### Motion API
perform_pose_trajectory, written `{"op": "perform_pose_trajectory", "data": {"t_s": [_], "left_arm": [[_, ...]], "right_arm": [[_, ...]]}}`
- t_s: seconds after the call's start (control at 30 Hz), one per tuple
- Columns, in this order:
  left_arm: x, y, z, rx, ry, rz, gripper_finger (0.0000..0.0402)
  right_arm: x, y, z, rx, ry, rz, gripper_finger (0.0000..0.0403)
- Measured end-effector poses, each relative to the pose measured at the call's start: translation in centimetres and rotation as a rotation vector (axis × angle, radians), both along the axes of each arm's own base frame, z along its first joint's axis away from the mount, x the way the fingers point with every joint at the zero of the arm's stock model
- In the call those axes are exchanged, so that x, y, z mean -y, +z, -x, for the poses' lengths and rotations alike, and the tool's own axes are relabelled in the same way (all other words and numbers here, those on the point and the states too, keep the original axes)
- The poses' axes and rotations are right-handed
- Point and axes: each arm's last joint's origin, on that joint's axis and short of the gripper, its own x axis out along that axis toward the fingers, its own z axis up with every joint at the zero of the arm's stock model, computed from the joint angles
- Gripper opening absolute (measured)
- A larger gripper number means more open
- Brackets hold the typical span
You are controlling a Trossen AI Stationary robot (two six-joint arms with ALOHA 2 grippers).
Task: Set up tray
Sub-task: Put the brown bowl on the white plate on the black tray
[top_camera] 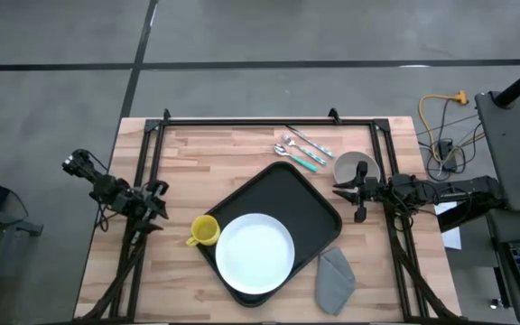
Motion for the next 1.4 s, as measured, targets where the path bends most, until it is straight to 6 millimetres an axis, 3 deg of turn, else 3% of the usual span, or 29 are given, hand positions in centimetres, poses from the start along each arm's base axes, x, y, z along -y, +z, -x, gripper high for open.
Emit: {"op": "perform_pose_trajectory", "data": {"t_s": [0.7, 0.93, 1.23, 1.4], "left_arm": [[0.4, -1.6, -0.6, -0.174, -0.029, -0.036, 0.0116], [0.5, -2.6, -0.8, -0.261, -0.027, -0.088, 0.0116], [0.5, -2.6, -0.8, -0.269, -0.029, -0.084, 0.0116], [0.5, -2.7, -0.8, -0.278, -0.029, -0.090, 0.0116]], "right_arm": [[0.0, 0.0, 0.0, 0.000, 0.000, 0.002, 0.0068], [0.0, 0.0, 0.0, -0.019, 0.011, 0.126, 0.0068], [0.0, 0.0, 0.0, -0.016, 0.011, 0.129, 0.0068], [0.0, 0.3, 0.0, 0.028, 0.003, 0.048, 0.0068]]}}
